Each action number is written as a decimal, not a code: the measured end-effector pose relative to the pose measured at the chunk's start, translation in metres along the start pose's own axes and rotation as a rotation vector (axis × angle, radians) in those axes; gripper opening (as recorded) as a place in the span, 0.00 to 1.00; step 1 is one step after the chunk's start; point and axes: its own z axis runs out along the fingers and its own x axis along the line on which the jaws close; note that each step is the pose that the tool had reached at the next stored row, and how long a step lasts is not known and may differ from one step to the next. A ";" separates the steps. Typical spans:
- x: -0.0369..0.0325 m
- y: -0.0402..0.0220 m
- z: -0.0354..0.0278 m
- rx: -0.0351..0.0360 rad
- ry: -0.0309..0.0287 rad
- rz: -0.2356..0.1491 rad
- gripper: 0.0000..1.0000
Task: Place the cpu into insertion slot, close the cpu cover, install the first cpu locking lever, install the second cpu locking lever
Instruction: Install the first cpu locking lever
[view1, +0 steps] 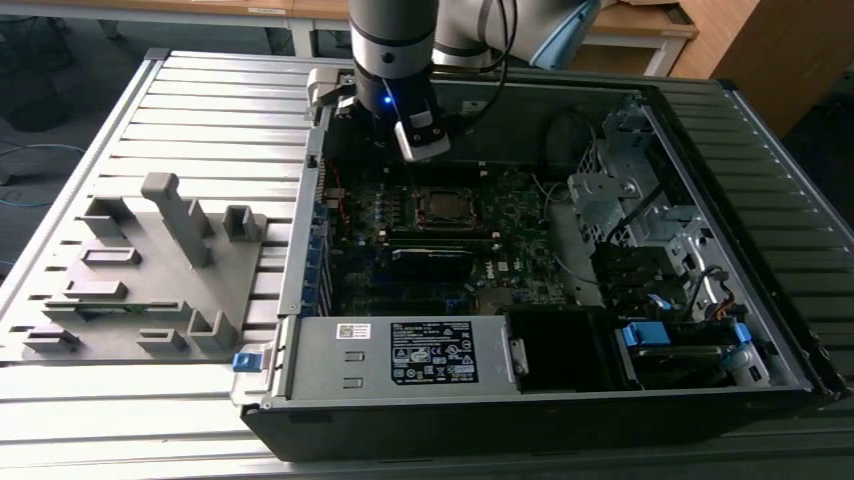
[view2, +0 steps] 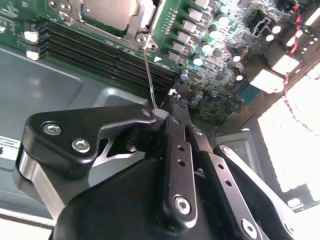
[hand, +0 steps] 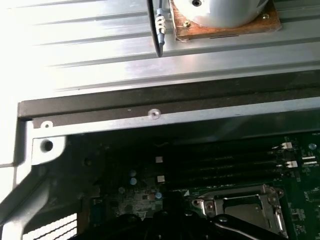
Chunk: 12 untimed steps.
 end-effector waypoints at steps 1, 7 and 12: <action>-0.0018 0.0002 0.0000 0.0000 0.0000 0.000 0.11; -0.0133 0.0017 0.0001 0.0001 0.0000 0.000 0.11; -0.0224 0.0029 0.0002 0.0000 0.0000 0.000 0.11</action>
